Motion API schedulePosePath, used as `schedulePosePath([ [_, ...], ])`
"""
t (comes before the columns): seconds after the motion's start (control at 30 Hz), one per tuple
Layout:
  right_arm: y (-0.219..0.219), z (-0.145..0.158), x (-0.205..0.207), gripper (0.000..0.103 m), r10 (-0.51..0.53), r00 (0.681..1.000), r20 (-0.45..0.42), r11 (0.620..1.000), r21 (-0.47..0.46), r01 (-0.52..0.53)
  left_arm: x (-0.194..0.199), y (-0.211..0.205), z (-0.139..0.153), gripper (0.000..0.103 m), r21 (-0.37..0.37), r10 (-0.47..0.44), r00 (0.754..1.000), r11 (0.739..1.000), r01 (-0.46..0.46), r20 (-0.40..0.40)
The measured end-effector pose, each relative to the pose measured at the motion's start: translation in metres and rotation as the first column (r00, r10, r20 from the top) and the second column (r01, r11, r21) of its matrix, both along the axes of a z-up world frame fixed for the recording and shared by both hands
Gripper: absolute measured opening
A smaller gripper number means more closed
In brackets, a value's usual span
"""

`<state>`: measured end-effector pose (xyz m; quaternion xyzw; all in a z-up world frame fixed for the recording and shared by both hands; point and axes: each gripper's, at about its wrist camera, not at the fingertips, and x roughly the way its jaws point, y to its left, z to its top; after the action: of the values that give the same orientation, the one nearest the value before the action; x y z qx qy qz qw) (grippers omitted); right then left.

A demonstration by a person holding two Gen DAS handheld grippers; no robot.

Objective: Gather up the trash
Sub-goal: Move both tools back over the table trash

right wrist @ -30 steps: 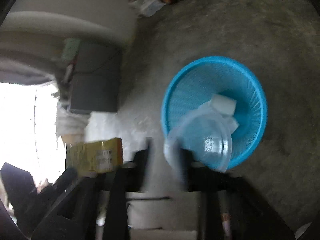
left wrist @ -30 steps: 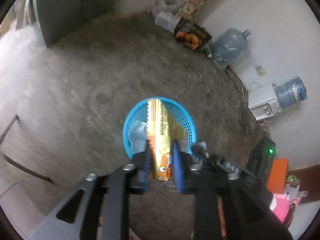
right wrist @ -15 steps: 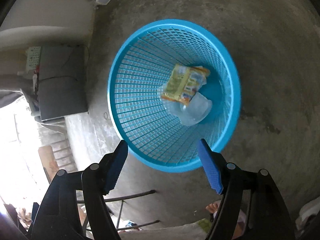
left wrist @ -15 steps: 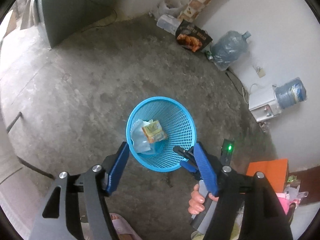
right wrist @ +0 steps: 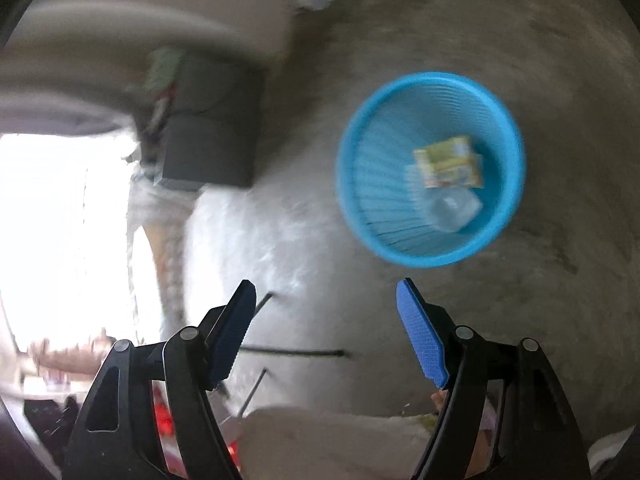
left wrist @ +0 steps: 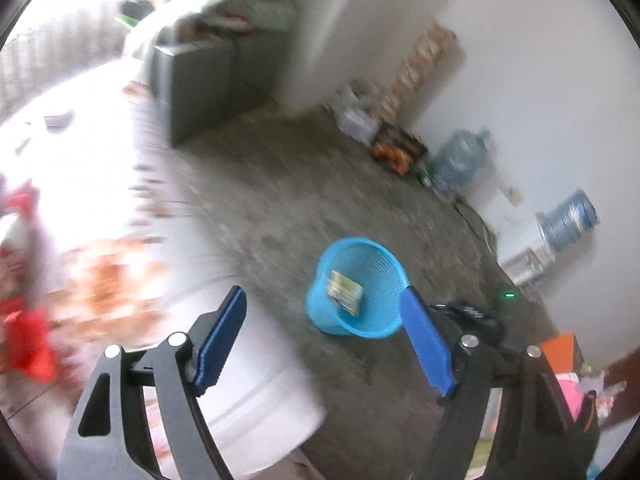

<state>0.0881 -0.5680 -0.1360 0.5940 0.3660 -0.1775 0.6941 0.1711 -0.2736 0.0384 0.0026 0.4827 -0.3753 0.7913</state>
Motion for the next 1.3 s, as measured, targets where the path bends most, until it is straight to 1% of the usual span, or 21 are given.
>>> schedulePosePath([
  [0.03, 0.01, 0.014, 0.009, 0.07, 0.038, 0.999, 0.028, 0.999, -0.012, -0.037, 0.0, 0.021, 0.006, 0.078, -0.005, 0.034, 0.999, 0.999, -0.034, 0.025],
  [0.1, 0.026, 0.034, 0.026, 0.07, 0.1, 0.992, 0.073, 0.995, -0.03, -0.098, 0.0, 0.06, 0.016, 0.079, -0.01, 0.087, 0.994, 0.996, -0.086, 0.073],
  [0.13, 0.033, 0.042, 0.033, 0.07, 0.126, 0.988, 0.089, 0.992, -0.037, -0.124, 0.002, 0.086, 0.022, 0.079, -0.014, 0.121, 0.988, 0.993, -0.12, 0.096],
  [0.2, 0.058, 0.063, 0.057, 0.07, 0.206, 0.969, 0.133, 0.978, -0.056, -0.201, 0.006, 0.119, 0.029, 0.079, -0.021, 0.167, 0.979, 0.986, -0.166, 0.119],
  [0.27, 0.081, 0.076, 0.081, 0.07, 0.289, 0.943, 0.165, 0.957, -0.068, -0.282, 0.012, 0.165, 0.04, 0.079, -0.028, 0.24, 0.958, 0.971, -0.239, 0.156],
  [0.3, 0.094, 0.08, 0.091, 0.07, 0.322, 0.93, 0.178, 0.947, -0.07, -0.315, 0.015, 0.179, 0.043, 0.079, -0.029, 0.266, 0.949, 0.964, -0.265, 0.17],
  [0.33, 0.11, 0.087, 0.105, 0.07, 0.369, 0.908, 0.197, 0.929, -0.072, -0.362, 0.02, 0.2, 0.048, 0.079, -0.034, 0.306, 0.933, 0.952, -0.305, 0.19],
  [0.4, 0.135, 0.093, 0.124, 0.07, 0.431, 0.875, 0.222, 0.902, -0.063, -0.428, 0.029, 0.236, 0.053, 0.079, -0.037, 0.38, 0.903, 0.924, -0.381, 0.203],
  [0.43, 0.147, 0.096, 0.135, 0.07, 0.461, 0.858, 0.229, 0.886, -0.06, -0.46, 0.036, 0.257, 0.054, 0.079, -0.047, 0.42, 0.886, 0.907, -0.419, 0.195],
  [0.5, 0.171, 0.099, 0.153, 0.07, 0.517, 0.821, 0.241, 0.852, -0.052, -0.521, 0.046, 0.284, 0.054, 0.079, -0.074, 0.467, 0.868, 0.884, -0.462, 0.166],
  [0.53, 0.185, 0.1, 0.162, 0.07, 0.542, 0.805, 0.243, 0.835, -0.044, -0.549, 0.052, 0.3, 0.052, 0.079, -0.092, 0.489, 0.862, 0.872, -0.48, 0.136],
  [0.57, 0.195, 0.103, 0.167, 0.07, 0.562, 0.791, 0.243, 0.82, -0.041, -0.571, 0.059, 0.31, 0.049, 0.079, -0.106, 0.489, 0.866, 0.871, -0.48, 0.106],
  [0.6, 0.206, 0.103, 0.175, 0.07, 0.584, 0.776, 0.24, 0.804, -0.037, -0.594, 0.067, 0.32, 0.043, 0.079, -0.123, 0.478, 0.877, 0.875, -0.469, 0.057],
  [0.7, 0.236, 0.107, 0.193, 0.07, 0.64, 0.731, 0.237, 0.755, -0.014, -0.656, 0.085, 0.329, 0.029, 0.079, -0.151, 0.433, 0.9, 0.888, -0.435, -0.049],
  [0.73, 0.246, 0.107, 0.2, 0.07, 0.659, 0.716, 0.232, 0.738, -0.012, -0.675, 0.091, 0.33, 0.024, 0.079, -0.144, 0.418, 0.905, 0.893, -0.426, -0.081],
  [0.77, 0.253, 0.108, 0.201, 0.07, 0.671, 0.705, 0.229, 0.726, -0.012, -0.687, 0.096, 0.33, 0.02, 0.079, -0.13, 0.415, 0.905, 0.896, -0.425, -0.097],
  [0.83, 0.267, 0.108, 0.209, 0.07, 0.695, 0.685, 0.219, 0.704, -0.01, -0.71, 0.103, 0.324, 0.011, 0.078, -0.094, 0.424, 0.896, 0.894, -0.437, -0.132],
  [0.93, 0.278, 0.11, 0.212, 0.07, 0.709, 0.675, 0.205, 0.689, 0.005, -0.725, 0.119, 0.323, 0.001, 0.077, -0.094, 0.415, 0.892, 0.895, -0.436, -0.18],
  [1.07, 0.29, 0.109, 0.222, 0.07, 0.716, 0.673, 0.183, 0.682, 0.024, -0.731, 0.137, 0.327, -0.007, 0.077, -0.072, 0.433, 0.879, 0.888, -0.454, -0.198],
  [1.17, 0.296, 0.108, 0.226, 0.07, 0.728, 0.663, 0.172, 0.67, 0.022, -0.742, 0.145, 0.33, -0.013, 0.075, -0.043, 0.458, 0.865, 0.879, -0.475, -0.206],
  [1.3, 0.301, 0.107, 0.23, 0.069, 0.737, 0.658, 0.157, 0.664, 0.017, -0.748, 0.149, 0.33, -0.015, 0.074, -0.015, 0.449, 0.874, 0.888, -0.46, -0.187],
])
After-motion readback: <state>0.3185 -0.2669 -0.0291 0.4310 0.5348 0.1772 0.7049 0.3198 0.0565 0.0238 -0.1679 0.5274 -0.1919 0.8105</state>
